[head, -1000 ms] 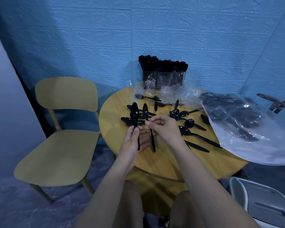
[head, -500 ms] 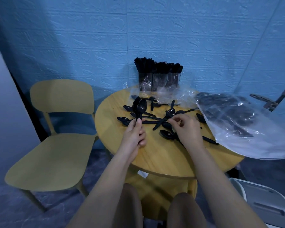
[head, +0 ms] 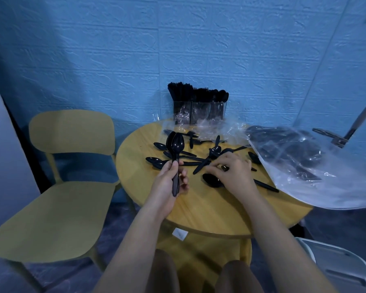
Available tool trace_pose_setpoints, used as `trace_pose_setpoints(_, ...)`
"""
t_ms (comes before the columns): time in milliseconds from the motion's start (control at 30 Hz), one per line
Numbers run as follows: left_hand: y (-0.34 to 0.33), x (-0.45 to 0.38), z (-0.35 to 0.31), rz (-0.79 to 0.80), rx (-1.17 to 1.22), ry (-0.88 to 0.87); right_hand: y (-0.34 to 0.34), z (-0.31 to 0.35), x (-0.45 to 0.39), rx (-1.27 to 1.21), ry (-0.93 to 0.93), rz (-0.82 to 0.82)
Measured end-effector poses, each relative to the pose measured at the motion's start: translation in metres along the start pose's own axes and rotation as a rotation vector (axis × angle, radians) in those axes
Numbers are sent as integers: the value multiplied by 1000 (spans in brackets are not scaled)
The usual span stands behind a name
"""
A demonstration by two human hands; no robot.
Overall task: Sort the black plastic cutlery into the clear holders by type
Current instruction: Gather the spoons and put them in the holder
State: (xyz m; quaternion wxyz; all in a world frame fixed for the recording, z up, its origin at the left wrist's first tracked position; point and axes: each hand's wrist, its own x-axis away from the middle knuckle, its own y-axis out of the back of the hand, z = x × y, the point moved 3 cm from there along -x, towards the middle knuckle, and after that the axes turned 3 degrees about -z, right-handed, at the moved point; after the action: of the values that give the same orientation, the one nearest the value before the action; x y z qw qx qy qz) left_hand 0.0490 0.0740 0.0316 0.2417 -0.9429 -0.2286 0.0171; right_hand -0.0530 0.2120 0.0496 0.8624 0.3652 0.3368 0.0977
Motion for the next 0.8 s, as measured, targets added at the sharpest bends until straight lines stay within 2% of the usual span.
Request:
trace_pose_setpoints(100, -1, 0, 1, 6, -27, -13, 11, 6, -17, -281, -153, -89)
trace_pose_setpoints(167, -2, -1, 1, 18, -31, -25, 17, 9, -26, -282, -149, -74)
trace_pose_setpoints(233, -2, -1, 1, 26, -32, -26, 20, 7, -27, -175, -87, 67)
trace_pose_setpoints(367, -2, -1, 1, 45, -28, -19, 6, 1, -19, 217, 63, 409)
trace_pose_setpoints(500, -3, -1, 1, 47, -41, -26, -6, 5, -21, 217, 53, 529)
trace_pose_setpoints(567, -3, -1, 2, 47, -42, -29, -4, 7, -25, 104, 17, 511)
trace_pose_setpoints(667, -3, -2, 2, 46, -17, -22, 4, 13, -32, -77, -14, 395)
trace_pose_setpoints(800, -5, -4, 3, 43, 19, -34, 20, 26, -45, -477, -125, 121)
